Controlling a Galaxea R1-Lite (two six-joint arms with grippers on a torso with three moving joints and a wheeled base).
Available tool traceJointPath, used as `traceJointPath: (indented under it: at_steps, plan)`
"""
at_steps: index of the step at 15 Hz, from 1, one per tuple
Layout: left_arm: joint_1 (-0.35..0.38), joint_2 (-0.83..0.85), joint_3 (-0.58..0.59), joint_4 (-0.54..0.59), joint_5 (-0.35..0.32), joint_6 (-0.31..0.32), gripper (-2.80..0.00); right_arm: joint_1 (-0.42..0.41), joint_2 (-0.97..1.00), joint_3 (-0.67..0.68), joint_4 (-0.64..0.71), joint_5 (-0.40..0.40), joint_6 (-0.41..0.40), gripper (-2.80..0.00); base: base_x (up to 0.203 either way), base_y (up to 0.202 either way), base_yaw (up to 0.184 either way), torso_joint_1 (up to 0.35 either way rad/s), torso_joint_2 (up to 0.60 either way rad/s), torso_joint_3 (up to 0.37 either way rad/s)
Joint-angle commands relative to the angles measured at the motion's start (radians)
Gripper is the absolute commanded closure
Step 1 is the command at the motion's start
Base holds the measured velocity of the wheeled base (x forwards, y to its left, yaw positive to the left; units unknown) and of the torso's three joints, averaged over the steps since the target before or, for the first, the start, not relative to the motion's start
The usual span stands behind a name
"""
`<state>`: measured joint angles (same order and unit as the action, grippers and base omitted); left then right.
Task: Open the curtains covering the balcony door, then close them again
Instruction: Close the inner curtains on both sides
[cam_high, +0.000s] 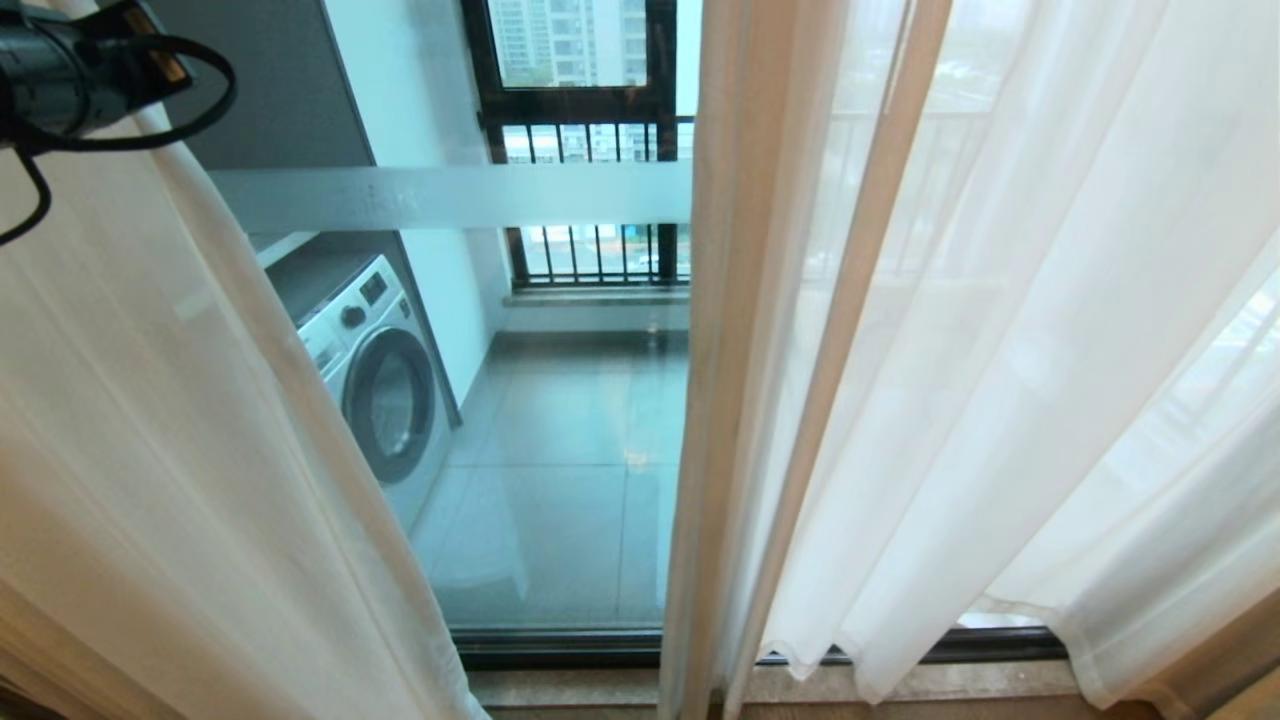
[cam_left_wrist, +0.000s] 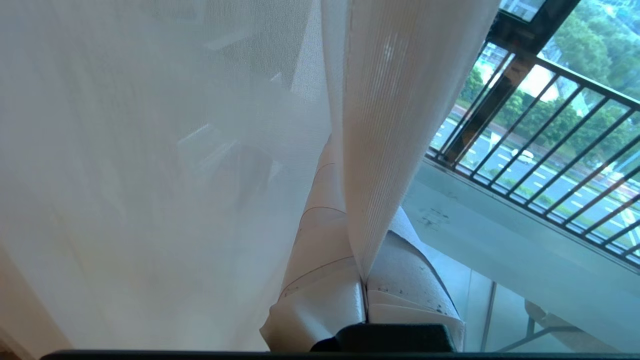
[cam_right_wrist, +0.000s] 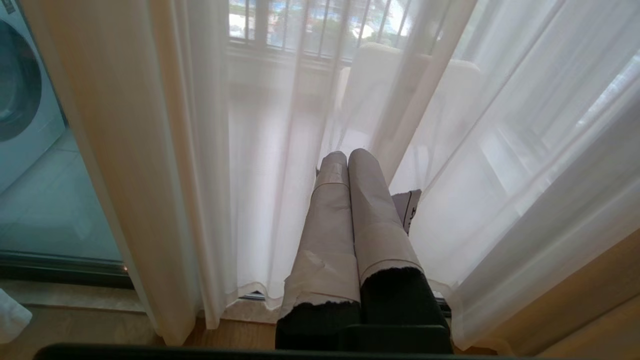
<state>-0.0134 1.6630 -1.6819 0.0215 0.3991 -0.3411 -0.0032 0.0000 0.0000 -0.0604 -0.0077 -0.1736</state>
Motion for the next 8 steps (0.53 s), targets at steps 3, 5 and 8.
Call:
traceJointPath:
  at_steps: [3,5,8]
  plan:
    - [-0.002,0.013,-0.005,-0.001,0.003,-0.003,0.00,0.000,0.000,0.000,0.001,0.000,-0.001,0.00,0.000,-0.188,0.003,0.005,0.01,0.001]
    - [-0.007,0.018,-0.009,-0.003,0.003,-0.002,0.00,0.000,0.000,0.000,-0.001,0.000,-0.001,0.00,0.000,-0.187,0.006,0.002,0.00,0.003]
    - [-0.009,0.023,-0.019,-0.005,0.003,-0.003,0.00,0.000,0.000,0.000,-0.001,0.000,-0.001,0.00,0.000,-0.188,0.002,0.001,0.00,0.004]
